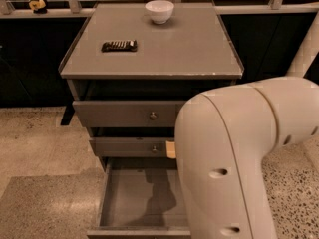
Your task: Pick sponge from bottom drawer and place on counter
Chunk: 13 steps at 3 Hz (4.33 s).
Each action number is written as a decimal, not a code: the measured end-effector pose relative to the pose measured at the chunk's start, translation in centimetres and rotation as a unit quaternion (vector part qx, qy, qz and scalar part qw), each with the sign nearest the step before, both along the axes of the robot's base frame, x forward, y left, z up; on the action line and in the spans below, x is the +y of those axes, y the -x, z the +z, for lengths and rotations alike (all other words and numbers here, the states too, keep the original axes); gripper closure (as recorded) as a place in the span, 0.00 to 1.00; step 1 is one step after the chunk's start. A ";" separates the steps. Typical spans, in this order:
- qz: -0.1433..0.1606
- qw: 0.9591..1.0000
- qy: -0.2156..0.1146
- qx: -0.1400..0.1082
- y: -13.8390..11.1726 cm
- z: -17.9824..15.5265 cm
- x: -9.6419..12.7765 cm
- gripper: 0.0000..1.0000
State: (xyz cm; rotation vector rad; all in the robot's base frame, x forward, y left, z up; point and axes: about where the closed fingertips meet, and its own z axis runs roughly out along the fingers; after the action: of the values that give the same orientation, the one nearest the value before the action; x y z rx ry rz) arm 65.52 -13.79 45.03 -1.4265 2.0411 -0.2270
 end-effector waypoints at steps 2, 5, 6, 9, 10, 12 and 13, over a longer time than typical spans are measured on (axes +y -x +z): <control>-0.044 0.996 -0.034 -0.065 9.2 7.7 -4.2 1.00; -0.049 0.997 0.022 -0.053 11.9 10.2 -6.5 1.00; -0.044 0.996 0.046 -0.064 10.5 15.0 -6.3 1.00; -0.003 0.997 0.071 -0.036 9.9 15.4 -5.2 1.00; 0.070 0.987 0.148 0.011 7.2 14.3 -6.2 1.00; 0.090 0.981 0.164 0.042 5.9 13.0 -5.4 1.00; 0.090 0.979 0.180 0.038 5.5 14.5 -5.8 1.00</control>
Offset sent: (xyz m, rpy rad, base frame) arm -0.3590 -0.1273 0.0032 -0.0461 0.1748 -0.1316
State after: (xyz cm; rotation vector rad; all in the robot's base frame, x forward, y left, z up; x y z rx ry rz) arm 60.01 -19.55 59.51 -1.8537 1.9844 -0.4912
